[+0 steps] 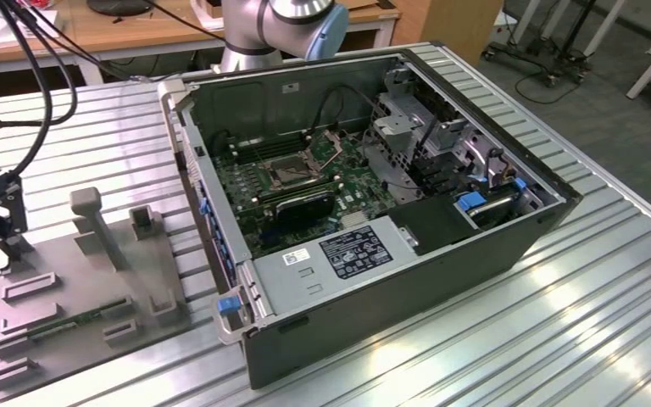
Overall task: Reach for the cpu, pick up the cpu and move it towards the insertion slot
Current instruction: 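Pick up the cpu and move it towards the insertion slot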
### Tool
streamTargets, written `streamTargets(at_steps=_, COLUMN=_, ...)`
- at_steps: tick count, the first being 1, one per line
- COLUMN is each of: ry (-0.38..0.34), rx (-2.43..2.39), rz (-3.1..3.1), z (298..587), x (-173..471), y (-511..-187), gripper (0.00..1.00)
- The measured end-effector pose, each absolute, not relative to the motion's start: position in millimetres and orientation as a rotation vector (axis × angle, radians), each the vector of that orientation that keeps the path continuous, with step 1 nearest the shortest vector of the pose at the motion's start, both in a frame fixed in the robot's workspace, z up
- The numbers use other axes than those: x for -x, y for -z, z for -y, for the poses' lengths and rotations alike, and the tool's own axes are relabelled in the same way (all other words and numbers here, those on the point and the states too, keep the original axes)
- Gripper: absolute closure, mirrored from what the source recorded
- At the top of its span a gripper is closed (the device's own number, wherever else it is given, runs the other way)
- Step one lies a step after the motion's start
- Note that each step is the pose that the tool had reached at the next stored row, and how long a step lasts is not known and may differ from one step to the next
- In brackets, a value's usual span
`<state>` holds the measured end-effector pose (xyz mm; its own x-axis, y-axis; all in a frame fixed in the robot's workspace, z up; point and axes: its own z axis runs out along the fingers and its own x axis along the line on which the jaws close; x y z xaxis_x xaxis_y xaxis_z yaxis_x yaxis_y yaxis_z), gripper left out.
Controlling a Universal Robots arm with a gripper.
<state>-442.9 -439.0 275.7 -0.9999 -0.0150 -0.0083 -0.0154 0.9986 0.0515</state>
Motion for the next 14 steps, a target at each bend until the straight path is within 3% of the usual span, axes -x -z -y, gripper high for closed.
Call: streamTargets(at_steps=14, ry=-0.081, rx=0.024, rz=-3.133, z=439.0, x=443.0, y=-280.8, gripper=0.46)
